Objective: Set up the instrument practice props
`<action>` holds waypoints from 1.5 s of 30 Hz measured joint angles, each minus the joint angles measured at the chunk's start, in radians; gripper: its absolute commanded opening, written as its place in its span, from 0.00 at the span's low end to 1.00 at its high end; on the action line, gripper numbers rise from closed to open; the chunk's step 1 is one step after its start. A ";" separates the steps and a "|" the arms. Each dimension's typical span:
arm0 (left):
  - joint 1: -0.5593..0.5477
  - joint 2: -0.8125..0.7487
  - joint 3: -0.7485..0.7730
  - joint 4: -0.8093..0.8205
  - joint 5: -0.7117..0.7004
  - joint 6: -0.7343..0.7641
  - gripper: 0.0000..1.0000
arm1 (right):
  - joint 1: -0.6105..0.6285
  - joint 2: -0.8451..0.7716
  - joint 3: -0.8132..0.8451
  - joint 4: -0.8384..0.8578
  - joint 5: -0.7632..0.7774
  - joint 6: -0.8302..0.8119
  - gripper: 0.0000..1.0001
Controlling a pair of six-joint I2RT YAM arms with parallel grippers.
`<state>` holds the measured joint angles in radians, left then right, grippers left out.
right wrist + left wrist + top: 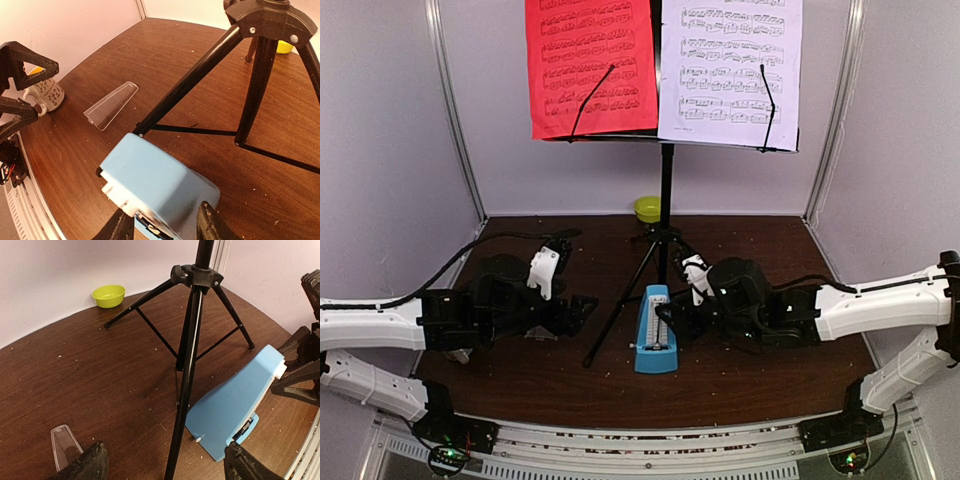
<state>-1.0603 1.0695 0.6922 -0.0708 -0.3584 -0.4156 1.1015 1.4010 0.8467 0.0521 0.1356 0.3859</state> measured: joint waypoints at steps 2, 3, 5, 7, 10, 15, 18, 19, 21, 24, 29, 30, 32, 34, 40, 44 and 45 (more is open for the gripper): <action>0.001 0.000 0.000 0.002 0.002 0.005 0.82 | 0.000 -0.008 -0.003 -0.003 0.000 -0.005 0.38; 0.001 0.000 0.000 0.002 0.003 0.007 0.82 | 0.000 -0.014 -0.006 -0.003 0.000 -0.008 0.38; 0.001 0.000 0.000 0.003 0.005 0.013 0.82 | 0.000 -0.033 -0.020 -0.005 0.000 -0.014 0.36; 0.001 0.001 0.000 0.003 0.007 0.018 0.82 | 0.000 -0.048 -0.029 -0.010 0.000 -0.017 0.34; 0.003 0.003 0.000 0.012 0.014 0.026 0.82 | -0.001 -0.062 -0.035 -0.011 0.000 -0.018 0.35; 0.010 0.008 0.000 0.018 0.023 0.037 0.82 | -0.002 -0.074 -0.043 -0.011 0.000 -0.022 0.52; 0.011 0.012 0.000 0.018 0.024 0.041 0.82 | -0.002 -0.089 -0.053 -0.016 -0.004 -0.023 0.66; 0.012 0.012 0.000 0.018 0.025 0.042 0.82 | -0.002 -0.095 -0.055 -0.021 -0.004 -0.022 0.69; 0.013 0.012 0.000 0.018 0.025 0.042 0.83 | -0.002 -0.107 -0.055 -0.031 -0.003 -0.019 0.75; 0.013 0.012 0.000 0.018 0.024 0.042 0.84 | -0.002 -0.127 -0.055 -0.042 0.000 -0.017 0.80; 0.013 0.015 0.000 0.017 0.021 0.041 0.87 | -0.002 -0.137 -0.055 -0.064 0.010 -0.005 0.85; 0.013 0.016 0.000 0.017 0.020 0.040 0.88 | -0.002 -0.137 -0.055 -0.071 0.012 0.003 0.87; 0.013 0.018 0.000 0.016 0.017 0.039 0.90 | -0.002 -0.136 -0.053 -0.079 0.015 0.012 0.93; 0.013 0.019 0.000 0.015 0.013 0.038 0.97 | -0.002 -0.132 -0.050 -0.085 0.015 0.021 0.98; 0.013 0.019 0.000 0.012 -0.002 0.027 0.98 | 0.004 -0.117 -0.045 -0.087 0.015 0.034 1.00; 0.013 0.019 0.000 0.008 -0.005 0.023 0.97 | 0.010 -0.110 -0.034 -0.093 0.024 0.037 1.00; 0.013 0.019 0.000 0.008 -0.005 0.021 0.98 | 0.012 -0.103 -0.026 -0.097 0.035 0.040 1.00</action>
<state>-1.0477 1.0885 0.6922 -0.0631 -0.3637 -0.3946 1.1133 1.2976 0.8204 -0.0452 0.1711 0.4259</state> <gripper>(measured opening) 0.977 0.999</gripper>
